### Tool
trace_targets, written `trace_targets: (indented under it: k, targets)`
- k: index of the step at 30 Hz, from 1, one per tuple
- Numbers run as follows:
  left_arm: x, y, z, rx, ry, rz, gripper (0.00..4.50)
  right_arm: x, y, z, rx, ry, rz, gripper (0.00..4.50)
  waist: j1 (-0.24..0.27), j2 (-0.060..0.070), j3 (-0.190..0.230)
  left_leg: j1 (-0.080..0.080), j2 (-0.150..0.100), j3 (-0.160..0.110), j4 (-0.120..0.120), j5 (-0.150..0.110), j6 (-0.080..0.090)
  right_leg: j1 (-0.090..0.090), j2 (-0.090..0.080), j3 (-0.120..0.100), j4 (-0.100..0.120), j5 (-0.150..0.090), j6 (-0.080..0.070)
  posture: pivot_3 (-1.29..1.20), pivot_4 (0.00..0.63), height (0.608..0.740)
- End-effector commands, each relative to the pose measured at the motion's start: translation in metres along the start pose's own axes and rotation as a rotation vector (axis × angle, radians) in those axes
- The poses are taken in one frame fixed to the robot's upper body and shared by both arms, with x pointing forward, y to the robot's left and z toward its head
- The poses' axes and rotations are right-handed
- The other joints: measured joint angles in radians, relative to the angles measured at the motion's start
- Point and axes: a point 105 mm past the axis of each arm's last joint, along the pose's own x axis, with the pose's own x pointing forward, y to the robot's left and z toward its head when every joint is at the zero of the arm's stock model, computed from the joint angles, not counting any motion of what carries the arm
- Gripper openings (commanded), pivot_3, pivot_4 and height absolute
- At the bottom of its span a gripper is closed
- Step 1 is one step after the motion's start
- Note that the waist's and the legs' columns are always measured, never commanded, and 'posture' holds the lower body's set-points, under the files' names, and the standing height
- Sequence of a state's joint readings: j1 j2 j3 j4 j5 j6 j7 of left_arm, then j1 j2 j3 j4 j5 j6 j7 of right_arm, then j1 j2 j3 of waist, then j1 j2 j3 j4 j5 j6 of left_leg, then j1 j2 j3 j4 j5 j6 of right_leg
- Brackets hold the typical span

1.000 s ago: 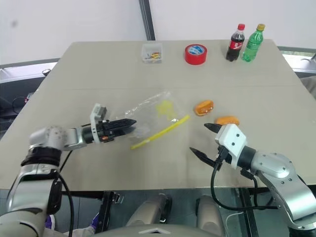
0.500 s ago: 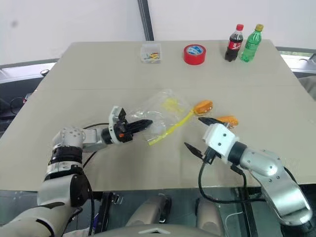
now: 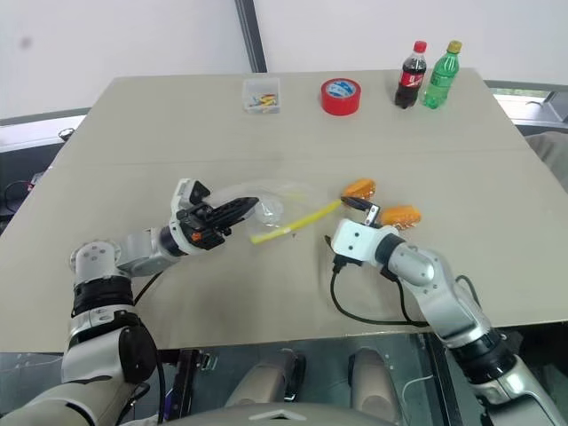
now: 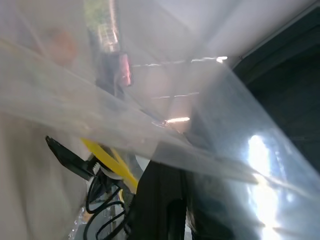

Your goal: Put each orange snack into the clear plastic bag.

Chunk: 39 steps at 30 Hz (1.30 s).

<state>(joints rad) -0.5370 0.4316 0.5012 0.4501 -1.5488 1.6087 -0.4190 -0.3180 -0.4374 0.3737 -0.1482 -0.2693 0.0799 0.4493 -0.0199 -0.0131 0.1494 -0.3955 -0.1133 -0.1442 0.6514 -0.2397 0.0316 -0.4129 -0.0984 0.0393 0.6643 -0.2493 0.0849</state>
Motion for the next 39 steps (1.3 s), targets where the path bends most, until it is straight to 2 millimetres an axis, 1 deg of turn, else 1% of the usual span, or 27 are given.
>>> trace_targets:
  k: [1,4,5,6,8,9,10,12,13,14,17,19,21,22,24,26,27,28,31,35,37,39]
  targets:
    - [-0.004,-0.013,-0.001,0.042,-0.005,-0.033,0.18,0.015,-0.007,0.012,-0.025,-0.065,-0.04,4.5,-0.001,0.0,0.0,0.0,0.0,0.0,0.0,0.0,0.0,0.0,0.0,0.0,0.0,0.0,0.0,0.0,0.15,0.74]
    - [-0.004,-0.016,-0.003,0.051,-0.023,-0.034,0.18,0.026,-0.006,0.012,0.009,-0.076,-0.036,4.5,-0.001,0.0,0.0,0.0,0.0,0.001,0.0,0.0,0.0,0.0,0.0,0.001,0.0,0.0,0.0,0.0,0.15,0.74]
    - [-0.004,-0.017,-0.003,0.055,-0.03,-0.035,0.0,0.028,-0.007,0.011,0.028,-0.074,-0.039,4.1,0.001,0.0,0.0,0.0,0.0,0.001,0.0,0.0,0.0,0.0,0.0,0.001,0.0,0.0,0.0,0.0,0.15,0.74]
    - [-0.004,-0.019,-0.004,0.059,-0.037,-0.036,0.0,0.03,-0.008,0.009,0.04,-0.073,-0.036,3.82,0.002,0.0,0.0,0.0,0.0,0.001,0.0,0.0,0.0,0.0,0.0,0.001,0.0,0.0,0.0,0.0,0.15,0.74]
    - [-0.004,-0.021,-0.004,0.064,-0.057,-0.035,0.0,0.031,-0.01,0.007,0.044,-0.072,-0.034,2.97,0.003,0.0,0.0,0.0,0.0,0.001,0.0,0.0,0.0,0.0,0.0,0.001,-0.001,0.0,0.0,0.0,0.15,0.74]
    - [-0.004,-0.022,-0.004,0.066,-0.068,-0.034,0.0,0.031,-0.01,0.006,0.044,-0.071,-0.029,2.41,0.003,0.0,0.0,0.0,0.0,0.001,0.0,0.0,0.0,0.0,0.0,0.001,-0.001,0.0,0.0,0.0,0.15,0.74]
    - [-0.005,-0.023,-0.003,0.071,-0.076,-0.032,0.0,0.032,-0.01,0.005,0.043,-0.071,-0.028,1.97,0.003,0.0,0.0,0.0,0.0,0.001,0.0,0.0,0.0,0.0,0.0,0.001,-0.001,0.0,0.0,0.0,0.15,0.74]
    - [-0.006,-0.024,-0.004,0.086,-0.084,-0.026,0.0,0.033,-0.012,0.003,0.049,-0.071,-0.035,0.94,0.003,0.0,0.0,0.0,0.0,0.001,0.0,0.0,0.0,0.0,0.0,0.001,0.0,0.0,0.0,0.0,0.15,0.74]
    - [-0.006,-0.025,-0.005,0.097,-0.084,-0.024,0.0,0.033,-0.015,0.004,0.05,-0.075,-0.04,0.43,0.003,0.0,0.0,0.0,0.0,0.001,0.0,0.0,0.0,0.0,0.0,0.001,0.0,0.0,0.0,0.0,0.15,0.74]
    - [-0.006,-0.026,-0.005,0.113,-0.091,-0.016,0.0,0.034,-0.02,0.005,0.05,-0.08,-0.052,0.02,0.002,0.0,0.0,0.0,0.0,0.001,0.0,0.0,0.0,0.0,0.0,0.001,0.0,0.0,0.0,0.0,0.15,0.74]
    - [-0.007,-0.026,-0.004,0.183,-0.125,0.056,0.0,0.037,-0.04,0.007,0.046,-0.088,-0.092,0.02,-0.001,0.0,0.0,0.0,0.0,0.001,0.0,0.0,0.0,0.0,0.001,0.002,0.0,0.0,0.0,0.0,0.15,0.74]
    - [-0.009,-0.022,0.001,0.256,-0.163,0.134,0.0,0.04,-0.059,0.009,0.03,-0.088,-0.117,0.02,-0.003,0.0,0.0,0.0,0.0,0.001,0.0,0.0,0.0,0.0,0.001,0.002,0.0,0.0,0.0,0.0,0.15,0.74]
    - [-0.012,-0.018,0.007,0.328,-0.197,0.212,0.52,0.044,-0.075,0.011,0.008,-0.085,-0.13,0.0,-0.002,0.0,0.0,0.0,0.0,0.002,0.0,0.0,0.0,0.0,0.001,0.002,0.0,0.0,-0.001,0.0,0.15,0.74]
    - [-0.013,-0.018,0.007,0.376,-0.185,0.244,0.78,0.046,-0.083,0.011,-0.003,-0.078,-0.134,0.0,-0.001,0.0,0.0,0.0,0.0,0.002,0.0,0.0,0.0,0.0,0.001,0.002,-0.001,0.0,-0.001,0.0,0.15,0.74]
    - [-0.01,-0.021,0.004,0.503,-0.131,0.309,1.64,0.051,-0.097,0.009,-0.025,-0.048,-0.132,0.0,-0.002,0.0,0.0,0.0,0.0,0.002,-0.002,0.0,0.0,0.0,0.001,0.002,-0.001,0.0,-0.001,0.0,0.15,0.74]
    - [-0.005,-0.027,0.004,0.768,-0.079,0.43,2.52,0.058,-0.112,0.008,-0.047,-0.005,-0.132,0.0,-0.004,-0.001,0.001,0.0,0.0,0.002,-0.002,0.0,0.0,0.0,0.001,0.002,-0.002,0.0,-0.001,0.0,0.15,0.74]
    - [-0.002,-0.03,0.004,0.933,-0.038,0.491,2.92,0.061,-0.119,0.008,-0.045,0.017,-0.133,0.0,-0.004,-0.001,0.002,-0.001,0.0,0.002,-0.003,0.0,0.0,0.0,0.001,0.002,-0.003,0.0,-0.001,0.0,0.15,0.74]
    - [0.003,-0.039,0.003,1.167,-0.009,0.509,2.92,0.064,-0.123,0.009,-0.05,0.033,-0.126,0.0,-0.007,-0.001,0.002,-0.001,0.0,0.003,-0.003,0.0,0.0,0.0,0.001,0.003,-0.003,0.0,-0.001,0.0,0.15,0.74]
    - [0.013,-0.042,-0.013,1.55,0.134,0.559,2.92,0.073,-0.129,0.013,-0.046,0.063,-0.101,0.0,-0.012,0.0,0.002,-0.001,0.0,0.006,-0.008,0.0,0.0,-0.002,0.0,0.005,-0.005,0.0,-0.001,0.0,0.15,0.74]
    - [0.024,-0.035,-0.032,1.806,0.239,0.548,2.92,0.084,-0.129,0.017,-0.03,0.099,-0.065,0.0,-0.019,0.0,0.002,-0.001,0.001,0.006,-0.013,0.0,0.0,-0.004,0.0,0.006,-0.008,0.0,-0.001,0.0,0.15,0.74]
    - [0.029,-0.027,-0.03,1.913,0.267,0.611,2.92,0.092,-0.126,0.019,-0.007,0.114,-0.053,0.0,-0.022,0.001,0.003,-0.002,0.003,0.008,-0.015,0.0,0.0,-0.007,0.001,0.007,-0.008,0.0,-0.001,0.0,0.15,0.74]
    - [0.035,-0.023,-0.025,2.008,0.269,0.656,2.92,0.097,-0.124,0.022,0.004,0.122,-0.035,0.0,-0.023,0.001,0.003,-0.002,0.003,0.008,-0.015,0.0,0.0,-0.007,0.002,0.008,-0.007,0.0,-0.001,0.0,0.15,0.74]
